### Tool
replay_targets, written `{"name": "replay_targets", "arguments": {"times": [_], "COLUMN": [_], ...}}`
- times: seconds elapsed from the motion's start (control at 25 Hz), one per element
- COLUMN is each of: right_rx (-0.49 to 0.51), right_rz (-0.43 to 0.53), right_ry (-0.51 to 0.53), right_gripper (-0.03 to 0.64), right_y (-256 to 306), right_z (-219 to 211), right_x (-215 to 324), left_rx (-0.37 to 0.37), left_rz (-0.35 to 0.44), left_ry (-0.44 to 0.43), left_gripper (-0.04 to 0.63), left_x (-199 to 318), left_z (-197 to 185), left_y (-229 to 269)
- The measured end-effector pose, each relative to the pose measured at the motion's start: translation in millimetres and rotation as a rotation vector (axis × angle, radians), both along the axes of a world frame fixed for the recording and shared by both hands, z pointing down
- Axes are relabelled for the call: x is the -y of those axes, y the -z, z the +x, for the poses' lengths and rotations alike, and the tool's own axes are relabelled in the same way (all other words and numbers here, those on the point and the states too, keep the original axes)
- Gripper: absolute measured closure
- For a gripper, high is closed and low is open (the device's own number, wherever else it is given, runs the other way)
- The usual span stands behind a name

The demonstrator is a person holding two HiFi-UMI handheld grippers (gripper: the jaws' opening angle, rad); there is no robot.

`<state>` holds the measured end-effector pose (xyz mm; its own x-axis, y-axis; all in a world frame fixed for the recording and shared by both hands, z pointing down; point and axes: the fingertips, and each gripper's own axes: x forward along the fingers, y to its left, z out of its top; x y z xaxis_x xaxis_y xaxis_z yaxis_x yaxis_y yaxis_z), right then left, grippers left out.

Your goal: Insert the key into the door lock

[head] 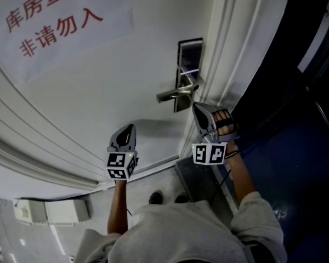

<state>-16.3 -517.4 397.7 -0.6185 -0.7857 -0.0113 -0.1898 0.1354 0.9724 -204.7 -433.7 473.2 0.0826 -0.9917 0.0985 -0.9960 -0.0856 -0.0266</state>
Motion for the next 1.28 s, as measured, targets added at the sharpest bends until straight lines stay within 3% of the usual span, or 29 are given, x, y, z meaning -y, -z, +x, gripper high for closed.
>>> {"name": "replay_targets", "arguments": {"times": [0.2, 0.96, 1.28], "right_rx": [-0.066, -0.085, -0.138], "right_rz": [0.053, 0.054, 0.077], "right_ry": [-0.012, -0.014, -0.051], "right_gripper": [0.586, 0.586, 0.586], "right_y": [-4, -4, -3], "right_z": [-1, -8, -12], "right_x": [4, 13, 19], "left_rx": [0.000, -0.010, -0.019], "left_rz": [-0.002, -0.006, -0.010], "left_ry": [-0.002, -0.012, -0.017], "left_gripper": [0.578, 0.578, 0.578], "left_x": [2, 7, 8], "left_z": [0, 3, 7], "left_y": [0, -4, -7]}}
